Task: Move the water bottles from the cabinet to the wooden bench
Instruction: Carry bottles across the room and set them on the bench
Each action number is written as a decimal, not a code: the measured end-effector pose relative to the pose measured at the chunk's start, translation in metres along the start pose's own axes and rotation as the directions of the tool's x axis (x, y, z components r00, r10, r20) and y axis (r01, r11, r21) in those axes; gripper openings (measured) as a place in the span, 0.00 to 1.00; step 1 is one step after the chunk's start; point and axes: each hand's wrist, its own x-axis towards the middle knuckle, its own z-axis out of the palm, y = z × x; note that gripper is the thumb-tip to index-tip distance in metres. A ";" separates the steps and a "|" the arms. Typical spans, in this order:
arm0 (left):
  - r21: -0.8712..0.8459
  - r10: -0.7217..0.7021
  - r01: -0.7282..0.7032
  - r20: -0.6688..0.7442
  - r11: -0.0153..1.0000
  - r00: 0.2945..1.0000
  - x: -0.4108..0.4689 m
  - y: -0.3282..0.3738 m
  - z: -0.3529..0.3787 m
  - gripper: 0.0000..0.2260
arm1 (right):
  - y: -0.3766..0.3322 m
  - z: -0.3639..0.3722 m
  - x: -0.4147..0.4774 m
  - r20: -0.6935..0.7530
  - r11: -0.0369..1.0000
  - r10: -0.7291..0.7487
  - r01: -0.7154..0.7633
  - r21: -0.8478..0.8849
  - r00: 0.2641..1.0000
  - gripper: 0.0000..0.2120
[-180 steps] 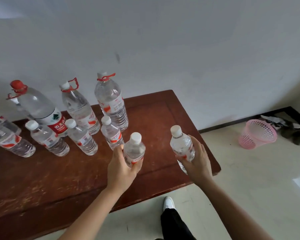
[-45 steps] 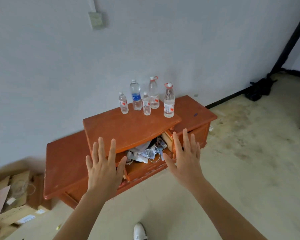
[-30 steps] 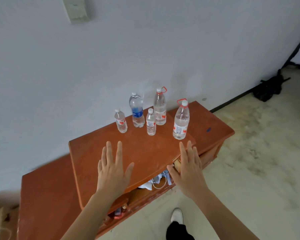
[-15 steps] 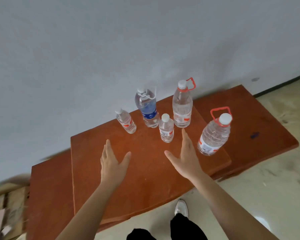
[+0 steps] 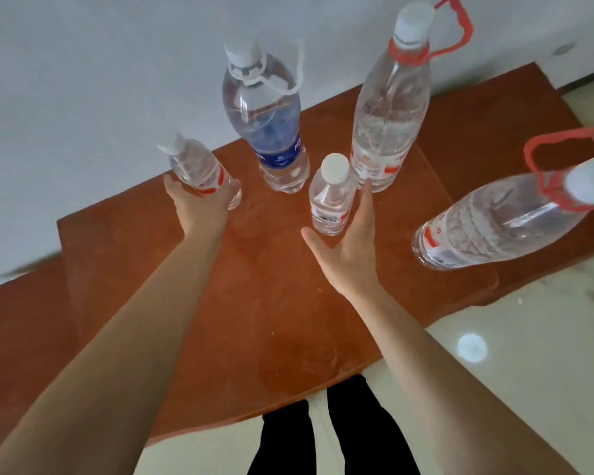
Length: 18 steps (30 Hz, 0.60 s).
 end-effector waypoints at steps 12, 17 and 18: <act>0.140 0.228 -0.244 0.119 0.960 0.966 -0.041 -0.058 -0.032 0.30 | 0.017 0.031 -0.002 -0.192 0.989 -0.147 0.148 -0.011 0.970 0.38; 0.145 0.207 -0.229 0.152 0.963 0.966 -0.097 -0.103 -0.054 0.29 | 0.019 0.029 -0.042 -0.066 0.980 -0.196 0.193 -0.049 0.978 0.36; 0.147 0.197 -0.218 0.145 0.965 0.970 -0.105 -0.107 -0.056 0.31 | 0.019 0.029 -0.051 -0.050 0.980 -0.196 0.194 -0.054 0.979 0.36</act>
